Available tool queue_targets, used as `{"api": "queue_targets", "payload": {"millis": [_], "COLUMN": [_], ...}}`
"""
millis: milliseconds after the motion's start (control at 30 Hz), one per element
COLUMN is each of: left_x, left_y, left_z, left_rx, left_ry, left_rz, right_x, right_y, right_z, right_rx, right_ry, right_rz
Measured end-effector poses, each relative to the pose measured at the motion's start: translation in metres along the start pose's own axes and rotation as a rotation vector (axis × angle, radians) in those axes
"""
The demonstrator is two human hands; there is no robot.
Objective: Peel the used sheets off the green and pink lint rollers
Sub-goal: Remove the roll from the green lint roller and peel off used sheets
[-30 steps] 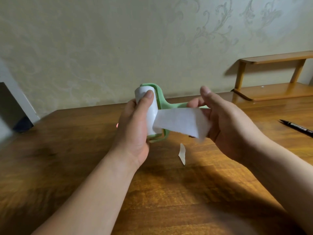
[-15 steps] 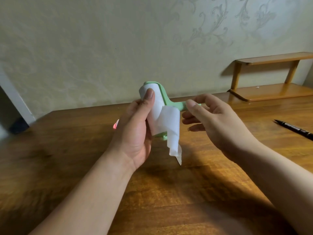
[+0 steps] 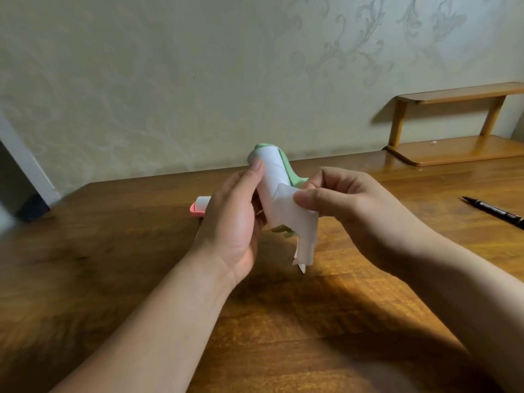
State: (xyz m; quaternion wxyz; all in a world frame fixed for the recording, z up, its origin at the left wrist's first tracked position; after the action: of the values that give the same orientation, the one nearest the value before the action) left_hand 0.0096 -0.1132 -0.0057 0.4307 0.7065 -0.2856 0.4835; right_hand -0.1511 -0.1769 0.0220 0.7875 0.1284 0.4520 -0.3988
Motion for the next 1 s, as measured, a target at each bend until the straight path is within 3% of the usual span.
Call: {"api": "queue_targets", "payload": {"millis": [233, 667, 1000], "left_x": [0.001, 0.019, 0.015], "left_y": [0.005, -0.014, -0.016], "left_z": [-0.003, 0.004, 0.008], "left_rx": [-0.004, 0.036, -0.024], "left_ry": [0.004, 0.095, -0.030], "left_rz": [0.155, -0.149, -0.241], "right_x": [-0.003, 0.003, 0.005], "right_y": [0.006, 0.008, 0.005], "right_z": [0.000, 0.000, -0.002], "right_rx": [-0.044, -0.016, 0.035], "right_ry": [-0.016, 0.015, 0.118], "right_rz": [0.029, 0.039, 0.259]}}
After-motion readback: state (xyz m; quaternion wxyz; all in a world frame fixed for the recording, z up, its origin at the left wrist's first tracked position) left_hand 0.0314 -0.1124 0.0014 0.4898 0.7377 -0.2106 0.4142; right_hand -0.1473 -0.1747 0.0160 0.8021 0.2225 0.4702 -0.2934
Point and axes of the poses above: each hand's wrist, its own z-axis towards the middle knuckle, its own y-axis out of the palm, x = y × z, the point moved 7 cm from there along z, towards the middle knuckle, and after that the axes turned 15 degrees about -y, right-handed, at the moved point
